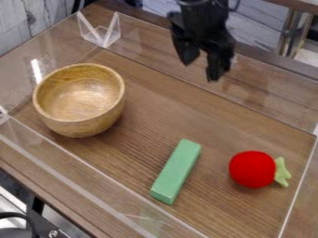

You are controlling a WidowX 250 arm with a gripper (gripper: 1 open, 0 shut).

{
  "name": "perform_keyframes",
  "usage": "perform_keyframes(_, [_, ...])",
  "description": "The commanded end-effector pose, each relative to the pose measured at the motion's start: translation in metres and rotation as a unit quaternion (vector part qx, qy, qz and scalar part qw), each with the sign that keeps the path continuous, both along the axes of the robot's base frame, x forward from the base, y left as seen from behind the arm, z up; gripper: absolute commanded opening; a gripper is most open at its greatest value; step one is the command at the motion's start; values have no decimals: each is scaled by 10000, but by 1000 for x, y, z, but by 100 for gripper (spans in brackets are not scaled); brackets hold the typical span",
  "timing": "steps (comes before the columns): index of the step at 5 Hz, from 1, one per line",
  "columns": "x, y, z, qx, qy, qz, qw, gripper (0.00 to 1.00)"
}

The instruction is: Move the red fruit to the right

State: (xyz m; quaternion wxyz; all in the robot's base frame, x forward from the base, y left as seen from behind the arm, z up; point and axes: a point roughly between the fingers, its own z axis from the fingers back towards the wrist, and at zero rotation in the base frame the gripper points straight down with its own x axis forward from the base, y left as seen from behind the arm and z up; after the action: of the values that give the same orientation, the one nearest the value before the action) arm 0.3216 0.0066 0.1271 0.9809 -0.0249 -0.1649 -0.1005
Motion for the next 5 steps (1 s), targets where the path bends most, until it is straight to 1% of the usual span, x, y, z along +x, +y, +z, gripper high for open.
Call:
perform_keyframes(1, [17, 11, 23, -176, -502, 574, 9969, 100])
perform_keyframes(2, [30, 4, 10, -211, -504, 751, 9957, 0])
perform_keyframes(3, [29, -11, -1, -182, -470, 809, 9954, 100])
perform_keyframes(4, [25, -26, -9, -150, -448, 783, 9958, 100])
perform_keyframes(5, [23, -22, -12, -202, -423, 600, 9971, 100])
